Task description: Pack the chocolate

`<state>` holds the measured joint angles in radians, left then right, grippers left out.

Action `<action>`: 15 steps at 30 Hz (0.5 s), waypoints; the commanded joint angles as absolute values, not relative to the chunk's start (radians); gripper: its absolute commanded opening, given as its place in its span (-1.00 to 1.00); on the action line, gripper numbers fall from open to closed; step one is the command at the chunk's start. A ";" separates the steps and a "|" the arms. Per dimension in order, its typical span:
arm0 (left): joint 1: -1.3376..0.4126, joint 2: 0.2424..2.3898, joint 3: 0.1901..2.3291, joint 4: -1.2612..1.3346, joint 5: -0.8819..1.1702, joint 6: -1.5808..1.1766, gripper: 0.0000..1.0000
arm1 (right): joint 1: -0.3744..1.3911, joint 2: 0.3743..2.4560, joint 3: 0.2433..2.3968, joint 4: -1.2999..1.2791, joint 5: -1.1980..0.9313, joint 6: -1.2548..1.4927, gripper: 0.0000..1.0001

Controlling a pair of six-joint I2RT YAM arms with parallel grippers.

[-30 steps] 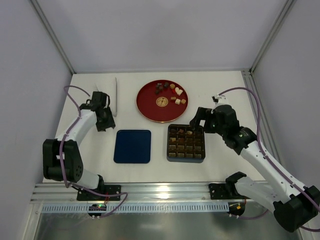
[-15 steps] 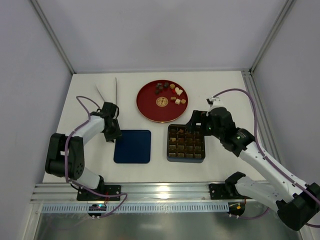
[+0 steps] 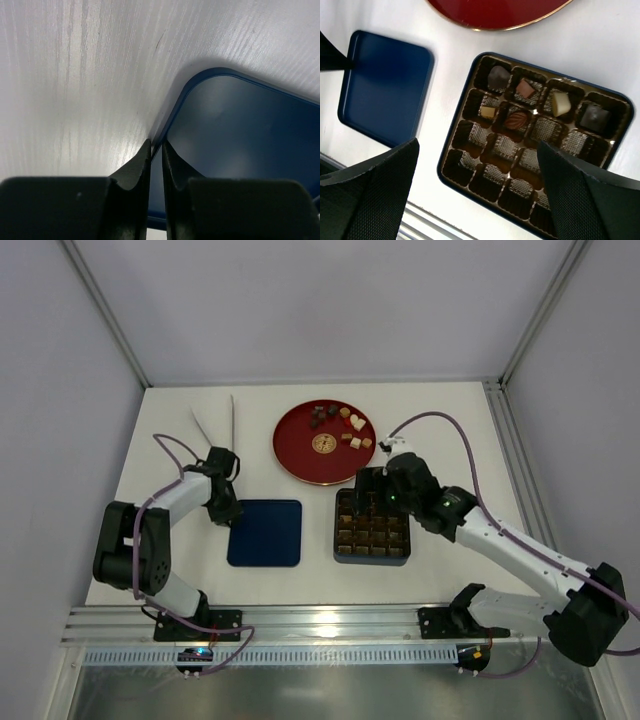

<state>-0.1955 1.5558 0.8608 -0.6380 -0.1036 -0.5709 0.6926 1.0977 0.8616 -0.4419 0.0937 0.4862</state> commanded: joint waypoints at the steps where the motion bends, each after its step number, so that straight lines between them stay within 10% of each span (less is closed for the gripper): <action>1: -0.198 1.580 0.853 -0.606 -0.138 -0.588 -0.77 | 0.750 1.169 0.945 -0.390 0.112 0.503 0.99; 15: -0.201 1.536 0.937 -0.706 -0.143 -0.522 -1.00 | 0.885 1.549 1.190 -0.377 0.081 0.496 0.79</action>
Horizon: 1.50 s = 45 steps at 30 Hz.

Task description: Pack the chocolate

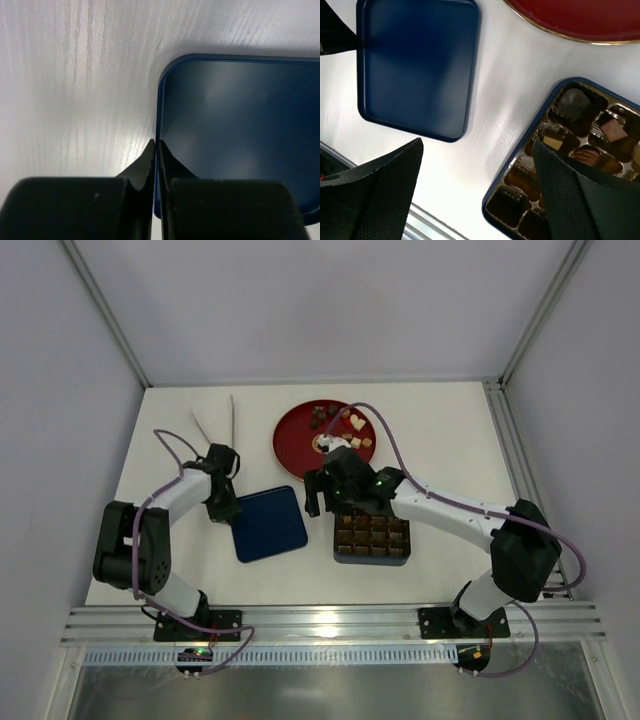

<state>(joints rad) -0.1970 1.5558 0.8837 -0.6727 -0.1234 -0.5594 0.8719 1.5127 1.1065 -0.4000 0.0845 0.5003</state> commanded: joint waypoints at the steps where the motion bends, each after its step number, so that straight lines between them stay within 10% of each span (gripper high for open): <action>1: -0.201 1.529 0.940 -0.709 -0.127 -0.515 -0.99 | 0.887 1.592 1.224 -0.390 0.080 0.483 0.78; 11: -0.198 1.523 0.956 -0.745 -0.060 -0.445 -0.99 | 0.890 1.732 1.310 -0.410 0.046 0.463 0.61; 18: -0.198 1.574 0.950 -0.718 -0.080 -0.457 -0.27 | 0.890 1.766 1.316 -0.400 0.043 0.451 0.61; 25: -0.173 1.701 0.982 -0.707 -0.046 -0.425 -0.97 | 0.888 1.813 1.341 -0.396 0.018 0.436 0.60; 45: -0.032 1.655 1.031 -0.715 0.162 -0.259 -1.00 | 0.870 1.887 1.355 -0.357 -0.075 0.452 0.60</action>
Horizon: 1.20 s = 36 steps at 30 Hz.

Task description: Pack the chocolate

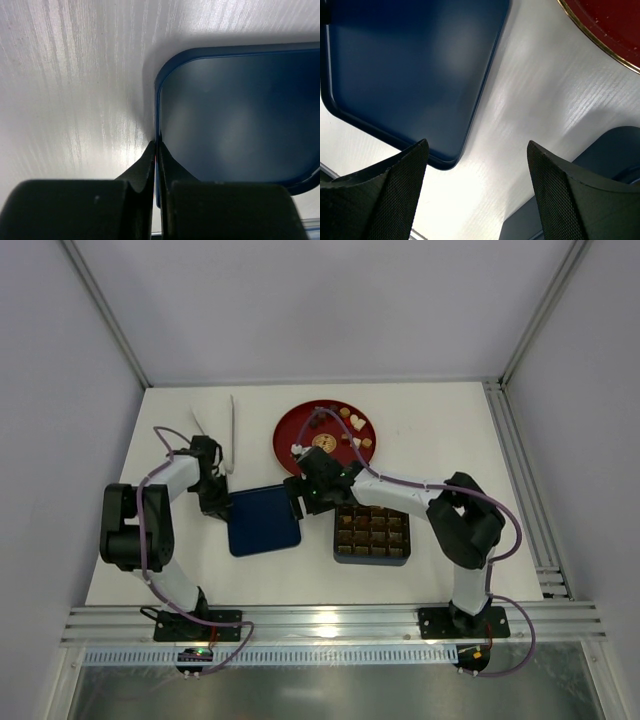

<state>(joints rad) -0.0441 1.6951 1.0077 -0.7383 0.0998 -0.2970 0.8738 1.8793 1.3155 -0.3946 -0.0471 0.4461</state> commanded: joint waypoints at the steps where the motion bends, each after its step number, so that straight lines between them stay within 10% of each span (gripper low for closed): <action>1: -0.031 1.649 1.029 -0.712 0.164 -0.259 -0.99 | 0.865 1.888 1.355 -0.353 -0.080 0.456 0.60; 36: 0.037 1.476 1.042 -0.745 0.356 -0.244 -0.99 | 0.756 1.980 1.312 -0.144 -0.317 0.552 0.59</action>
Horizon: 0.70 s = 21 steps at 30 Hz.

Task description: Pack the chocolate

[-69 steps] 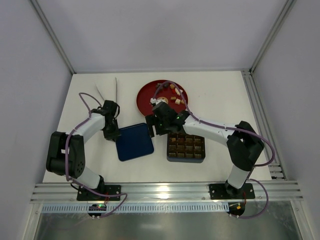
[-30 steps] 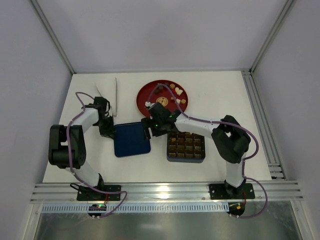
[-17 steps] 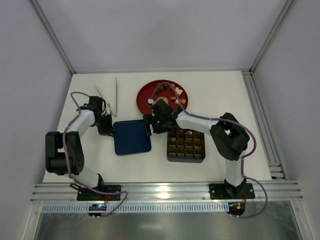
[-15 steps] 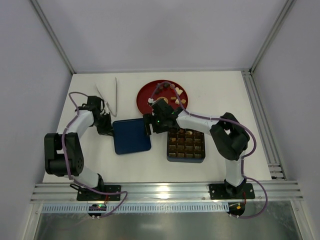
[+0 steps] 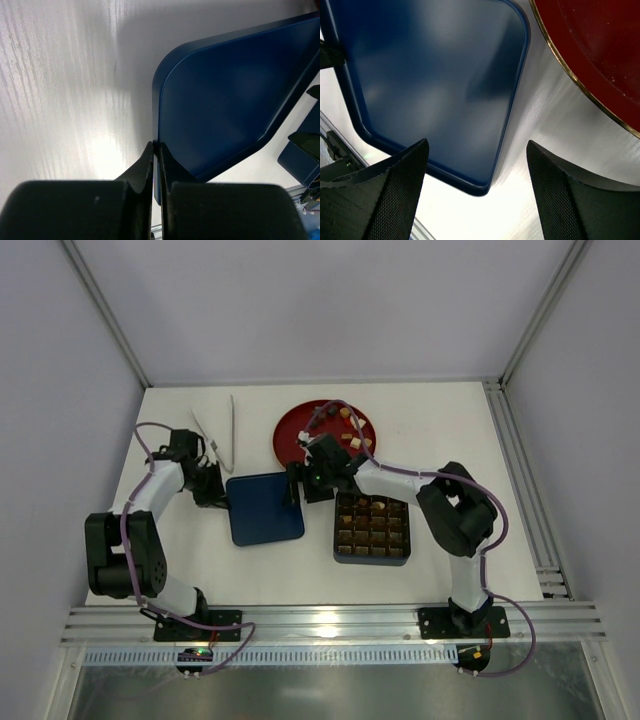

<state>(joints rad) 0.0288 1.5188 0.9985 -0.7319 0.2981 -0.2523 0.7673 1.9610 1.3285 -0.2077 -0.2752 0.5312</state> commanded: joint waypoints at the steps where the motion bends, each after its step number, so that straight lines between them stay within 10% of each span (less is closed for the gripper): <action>1: 0.038 1.477 1.042 -0.747 0.357 -0.244 -0.99 | 0.752 1.986 1.301 -0.120 -0.324 0.560 0.59; 21: 0.054 1.451 1.057 -0.755 0.422 -0.253 -1.00 | 0.719 1.931 1.144 0.245 -0.482 0.692 0.43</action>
